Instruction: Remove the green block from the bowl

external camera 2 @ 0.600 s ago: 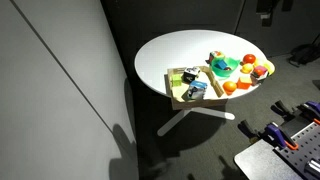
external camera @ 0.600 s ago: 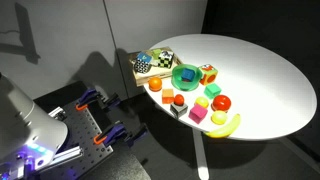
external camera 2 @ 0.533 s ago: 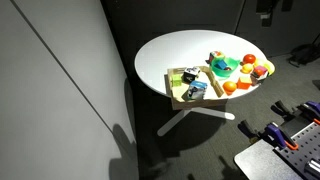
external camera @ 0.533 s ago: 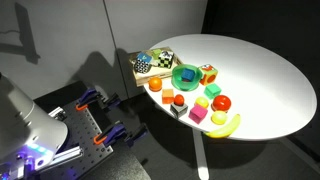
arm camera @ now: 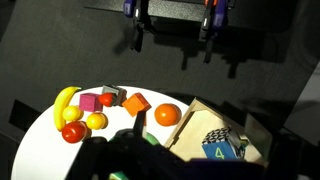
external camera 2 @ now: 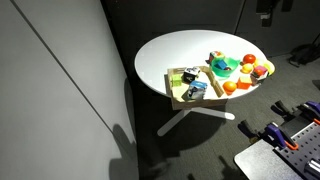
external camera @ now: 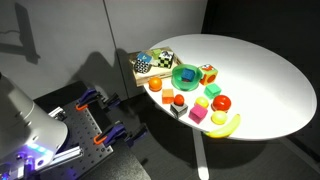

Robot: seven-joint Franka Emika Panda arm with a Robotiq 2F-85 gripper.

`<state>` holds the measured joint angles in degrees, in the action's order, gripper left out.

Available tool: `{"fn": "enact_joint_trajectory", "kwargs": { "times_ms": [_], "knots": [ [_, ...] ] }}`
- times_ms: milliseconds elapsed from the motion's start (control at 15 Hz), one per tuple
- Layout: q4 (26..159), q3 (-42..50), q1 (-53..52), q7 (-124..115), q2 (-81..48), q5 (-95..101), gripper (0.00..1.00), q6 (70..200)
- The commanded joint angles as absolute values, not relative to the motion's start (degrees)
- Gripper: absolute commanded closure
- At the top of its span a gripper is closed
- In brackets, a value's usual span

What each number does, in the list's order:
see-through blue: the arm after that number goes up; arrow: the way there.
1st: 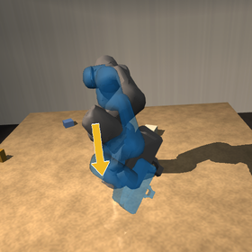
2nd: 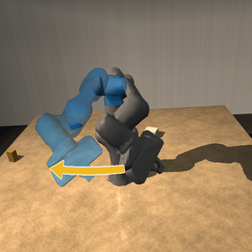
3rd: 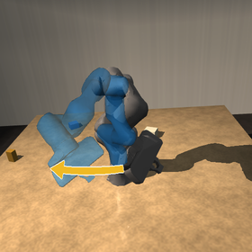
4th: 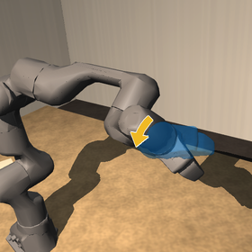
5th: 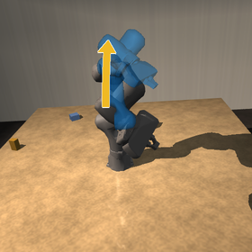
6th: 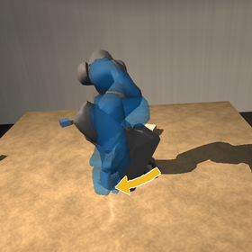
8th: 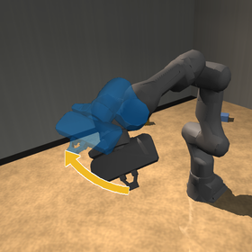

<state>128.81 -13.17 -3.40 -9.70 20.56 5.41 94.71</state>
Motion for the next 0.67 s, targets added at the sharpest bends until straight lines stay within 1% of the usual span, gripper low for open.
{"fn": "enact_joint_trajectory", "kwargs": {
  "times_ms": [0, 600],
  "knots": [
    [128.2, -11.3, -4.6, -9.4, 20.4, 5.4, 0.00, 95.3],
    [125.5, -6.7, -4.2, -4.6, 18.1, 3.1, 0.00, 100.7]
  ]
}}
